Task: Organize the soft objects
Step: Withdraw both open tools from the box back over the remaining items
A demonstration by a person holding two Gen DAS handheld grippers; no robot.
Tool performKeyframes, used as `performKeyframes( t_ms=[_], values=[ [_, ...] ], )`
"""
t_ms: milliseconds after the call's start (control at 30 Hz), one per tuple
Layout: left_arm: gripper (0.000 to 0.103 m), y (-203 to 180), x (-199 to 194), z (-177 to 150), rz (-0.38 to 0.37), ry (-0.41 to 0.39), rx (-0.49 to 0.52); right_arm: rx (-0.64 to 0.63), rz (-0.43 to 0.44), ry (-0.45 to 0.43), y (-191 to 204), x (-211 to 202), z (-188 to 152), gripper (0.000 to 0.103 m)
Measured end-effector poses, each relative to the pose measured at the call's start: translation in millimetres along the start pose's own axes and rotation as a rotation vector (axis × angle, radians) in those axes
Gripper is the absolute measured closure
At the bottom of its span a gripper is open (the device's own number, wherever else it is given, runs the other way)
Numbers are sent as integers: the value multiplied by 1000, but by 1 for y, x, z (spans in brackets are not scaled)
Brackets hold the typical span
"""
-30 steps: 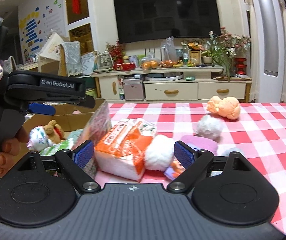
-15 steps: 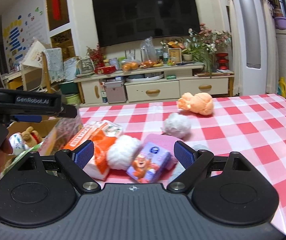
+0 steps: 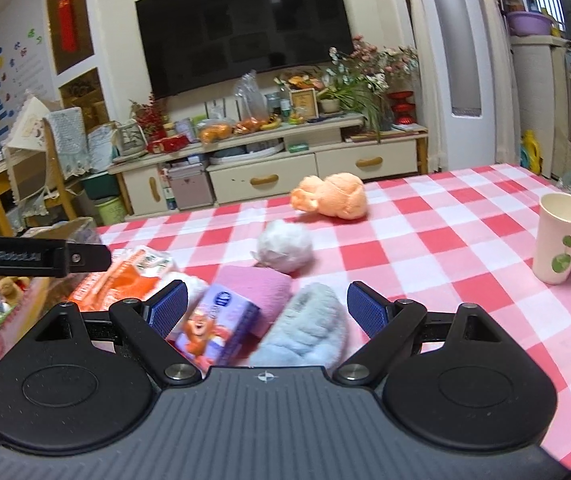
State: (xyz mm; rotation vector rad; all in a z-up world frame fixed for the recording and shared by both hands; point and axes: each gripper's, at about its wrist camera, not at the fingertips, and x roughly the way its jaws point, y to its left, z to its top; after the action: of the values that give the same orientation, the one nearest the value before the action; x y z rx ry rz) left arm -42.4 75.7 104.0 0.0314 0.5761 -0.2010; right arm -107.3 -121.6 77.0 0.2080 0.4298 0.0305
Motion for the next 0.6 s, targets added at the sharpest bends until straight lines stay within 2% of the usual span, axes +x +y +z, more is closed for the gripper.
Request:
performKeyframes(
  t_ms=[267,600],
  values=[
    [11,-20,7,-10,-35,30,53,57,-45,51,-27,18,-11,0],
    [11,-43,24,-24,-61,87,137,244,28,126,-57,45,-15,0]
  ],
)
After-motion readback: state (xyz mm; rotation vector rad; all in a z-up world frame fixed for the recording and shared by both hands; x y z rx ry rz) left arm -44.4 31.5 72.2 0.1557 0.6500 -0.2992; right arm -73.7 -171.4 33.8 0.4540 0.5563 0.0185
